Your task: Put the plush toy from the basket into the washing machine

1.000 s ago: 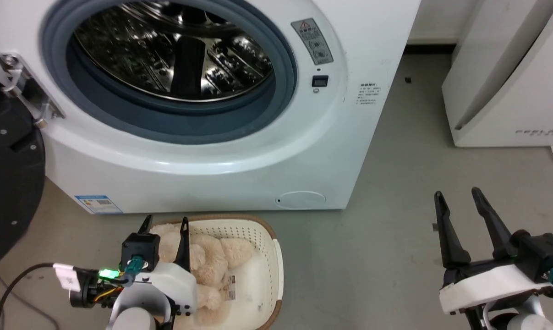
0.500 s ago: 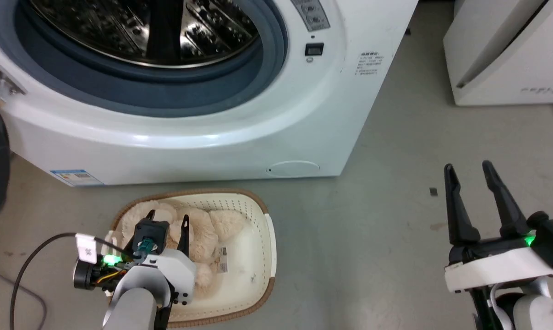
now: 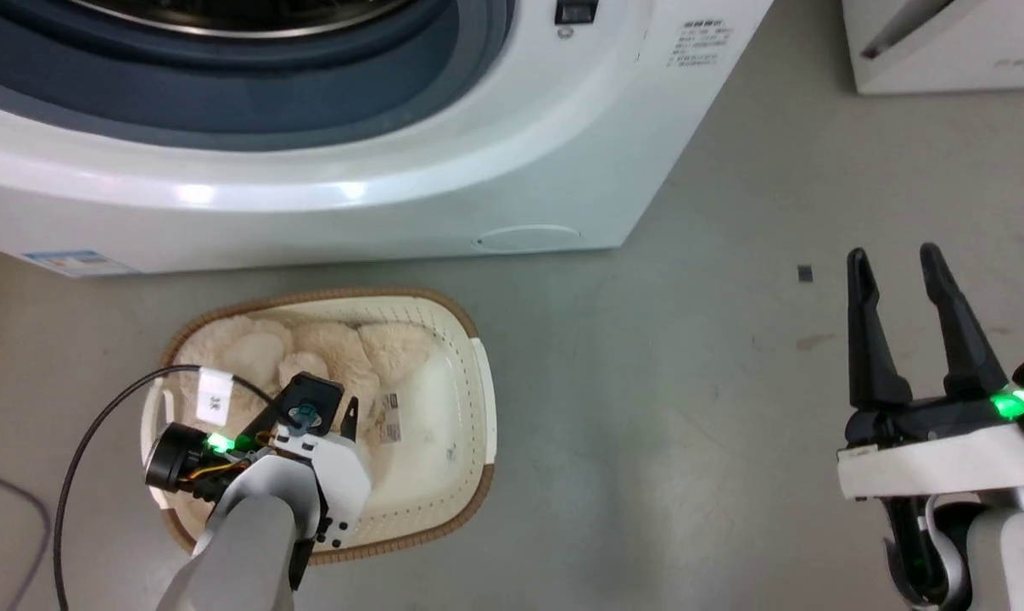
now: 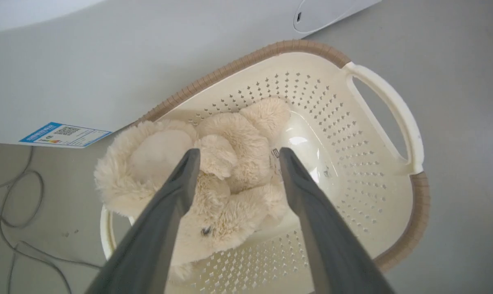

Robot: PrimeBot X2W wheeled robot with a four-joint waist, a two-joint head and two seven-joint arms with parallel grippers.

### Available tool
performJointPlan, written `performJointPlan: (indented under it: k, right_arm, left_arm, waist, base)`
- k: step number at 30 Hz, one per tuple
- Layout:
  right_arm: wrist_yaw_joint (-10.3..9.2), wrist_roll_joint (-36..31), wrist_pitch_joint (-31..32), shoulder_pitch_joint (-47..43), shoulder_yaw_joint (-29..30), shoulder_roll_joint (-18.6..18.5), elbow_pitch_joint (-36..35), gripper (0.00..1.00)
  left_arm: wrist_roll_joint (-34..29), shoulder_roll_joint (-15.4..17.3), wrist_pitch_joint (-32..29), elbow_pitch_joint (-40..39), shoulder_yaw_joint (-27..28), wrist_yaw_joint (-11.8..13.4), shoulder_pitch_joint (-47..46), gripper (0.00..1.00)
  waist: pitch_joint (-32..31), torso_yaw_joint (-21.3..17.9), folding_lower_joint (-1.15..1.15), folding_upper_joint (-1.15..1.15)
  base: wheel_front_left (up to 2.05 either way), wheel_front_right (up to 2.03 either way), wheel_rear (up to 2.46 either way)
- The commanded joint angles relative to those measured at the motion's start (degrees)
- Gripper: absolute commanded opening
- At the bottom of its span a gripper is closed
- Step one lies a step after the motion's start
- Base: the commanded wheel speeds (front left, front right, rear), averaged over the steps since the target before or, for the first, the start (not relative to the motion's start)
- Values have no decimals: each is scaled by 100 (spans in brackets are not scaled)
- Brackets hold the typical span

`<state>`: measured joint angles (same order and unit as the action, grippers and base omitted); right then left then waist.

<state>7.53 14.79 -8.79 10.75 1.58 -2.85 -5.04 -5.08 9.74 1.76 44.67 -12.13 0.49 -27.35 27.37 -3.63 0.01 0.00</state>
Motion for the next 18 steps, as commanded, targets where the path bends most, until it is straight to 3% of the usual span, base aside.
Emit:
performJointPlan:
  k: [1, 18]
  right_arm:
    - [-2, 57, -56, 133, 15, -2, -53, 100]
    - [-3, 341, -259, 567, 122, -2, -243, 100]
  left_arm:
    - [-59, 45, -33, 138, -52, -19, -142, 100]
    - [-679, 497, -598, 1151, -1006, -158, -1042, 100]
  waist:
    - [158, -41, -1, 0]
    - [1285, -184, -1, 0]
  base:
    - [0, 0, 0]
    - [0, 0, 0]
